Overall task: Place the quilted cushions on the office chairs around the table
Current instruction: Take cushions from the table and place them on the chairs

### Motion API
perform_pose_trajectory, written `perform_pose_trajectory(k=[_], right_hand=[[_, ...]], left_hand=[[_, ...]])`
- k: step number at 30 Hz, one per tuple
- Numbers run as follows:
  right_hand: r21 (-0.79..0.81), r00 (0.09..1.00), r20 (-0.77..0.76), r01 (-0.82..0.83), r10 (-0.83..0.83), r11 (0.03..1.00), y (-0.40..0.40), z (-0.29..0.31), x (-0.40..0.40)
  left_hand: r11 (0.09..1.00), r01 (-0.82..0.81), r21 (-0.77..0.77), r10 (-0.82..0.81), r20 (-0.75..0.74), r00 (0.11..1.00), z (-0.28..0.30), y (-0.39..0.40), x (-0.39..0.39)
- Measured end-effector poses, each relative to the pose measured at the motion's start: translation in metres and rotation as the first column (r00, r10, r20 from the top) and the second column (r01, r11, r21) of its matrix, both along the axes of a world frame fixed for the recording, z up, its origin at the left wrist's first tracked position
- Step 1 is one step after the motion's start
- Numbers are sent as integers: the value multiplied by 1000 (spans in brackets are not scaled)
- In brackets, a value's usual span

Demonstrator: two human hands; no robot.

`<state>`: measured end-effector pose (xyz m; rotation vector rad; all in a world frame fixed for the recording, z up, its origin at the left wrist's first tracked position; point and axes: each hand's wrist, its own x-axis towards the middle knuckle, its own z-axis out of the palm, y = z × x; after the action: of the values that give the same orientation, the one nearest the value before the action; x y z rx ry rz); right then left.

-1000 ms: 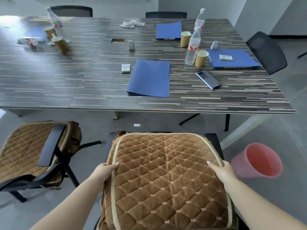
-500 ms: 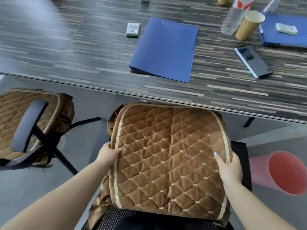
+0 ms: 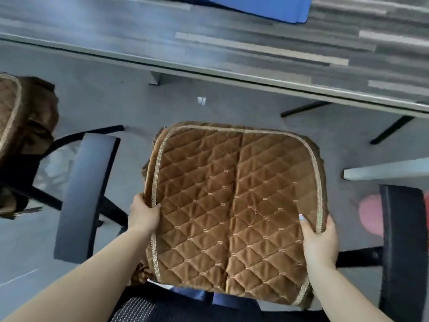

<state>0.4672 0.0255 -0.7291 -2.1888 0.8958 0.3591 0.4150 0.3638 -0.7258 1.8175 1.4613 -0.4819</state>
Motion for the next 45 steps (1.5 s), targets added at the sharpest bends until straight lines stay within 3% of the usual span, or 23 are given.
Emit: perform_pose_trajectory(k=[4,9,16,23,27,33,41,45], right_hand=[[-3,1000,-15,-8,8,1000,-3,-19,-4],[-17,995,91,49,-48,999,-7,-26,2],[23,997,-64,49,-47,999,-22,-27,-7],[126,965,-262,5,29,992,-26,-47,32],[70,977,-204,74,-59,995,-29,-56,37],[73,998,-30,56,-54,996,-23,-39,36],[51,999,29,-36,34,998,-26,-28,30],[-73,995,56,-82,86,994,-33,-38,26]], left_hand=[[1000,1,21,-1,12,1000,-21,2,1],[998,37,40,-42,124,991,-30,-4,0],[999,-30,-31,35,189,981,-37,2,17],[996,-15,-90,19,54,998,-42,18,39],[998,67,8,-67,102,992,-40,19,33],[995,78,59,-87,165,982,-42,19,29],[972,42,230,-81,160,984,-57,21,22],[981,34,189,-60,133,989,-56,18,17]])
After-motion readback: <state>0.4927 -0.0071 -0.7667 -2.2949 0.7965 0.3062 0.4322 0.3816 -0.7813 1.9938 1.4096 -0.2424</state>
